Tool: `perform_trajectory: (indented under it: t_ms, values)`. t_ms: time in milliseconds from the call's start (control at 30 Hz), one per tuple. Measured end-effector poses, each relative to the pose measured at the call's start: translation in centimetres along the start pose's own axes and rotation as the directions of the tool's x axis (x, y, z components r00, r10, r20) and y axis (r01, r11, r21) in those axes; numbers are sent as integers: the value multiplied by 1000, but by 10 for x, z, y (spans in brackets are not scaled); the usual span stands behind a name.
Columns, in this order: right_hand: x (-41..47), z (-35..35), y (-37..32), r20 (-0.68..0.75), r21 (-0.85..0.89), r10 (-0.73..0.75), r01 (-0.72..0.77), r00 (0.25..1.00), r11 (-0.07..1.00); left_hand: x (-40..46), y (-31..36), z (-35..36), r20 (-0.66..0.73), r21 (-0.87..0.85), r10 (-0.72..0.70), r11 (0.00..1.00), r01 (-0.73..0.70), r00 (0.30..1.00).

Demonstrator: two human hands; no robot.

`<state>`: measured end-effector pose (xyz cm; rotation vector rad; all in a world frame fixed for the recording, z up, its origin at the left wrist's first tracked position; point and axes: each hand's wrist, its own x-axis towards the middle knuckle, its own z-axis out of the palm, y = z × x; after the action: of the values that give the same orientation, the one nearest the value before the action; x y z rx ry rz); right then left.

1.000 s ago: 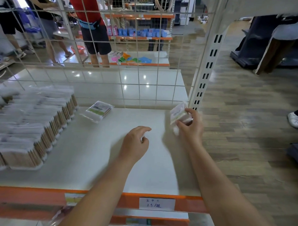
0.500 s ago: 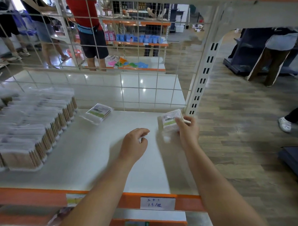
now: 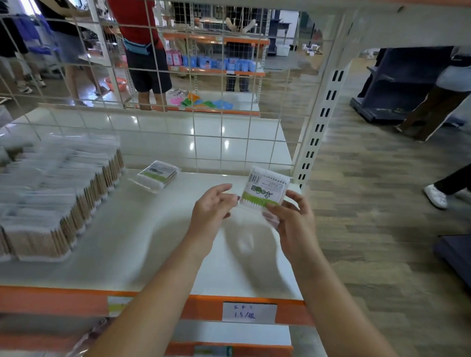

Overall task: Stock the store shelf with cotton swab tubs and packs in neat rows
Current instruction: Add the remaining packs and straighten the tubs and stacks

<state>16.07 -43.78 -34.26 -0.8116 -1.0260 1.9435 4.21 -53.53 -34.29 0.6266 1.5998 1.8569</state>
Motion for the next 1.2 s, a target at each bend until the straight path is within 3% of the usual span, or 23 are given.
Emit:
perform_trajectory:
  t_ms: [133,333,467,567,733,833,967,1200]
  values:
    - [-19,3,-1,99,45,-27,22,995,999,-15,3,5,56,-63,6,998,-2,998]
    - [-28,1,-4,128,9,-76,75,989,997,-26,12,11,38,-105,82,991,-78,996]
    - [-29,-5,-9,127,-84,-140,151,982,985,-25,31,4,-7,29,177,984,-176,984]
    - [-30,-9,-15,256,-210,-104,160,961,965,-27,42,1,79,156,184,968,-195,980]
    - [-35,-10,-14,391,-354,-24,174,920,919,-33,40,5,177,185,144,967,-176,974]
    - [-38,-11,-16,385,-323,-58,193,921,926,-34,34,7,142,119,98,986,-115,985]
    - [-42,-12,-20,323,-123,-57,102,945,987,-42,22,13,168,-135,-33,989,56,985]
    - [-48,-13,-19,261,-41,-69,83,963,996,-53,12,21,158,-152,-70,984,94,985]
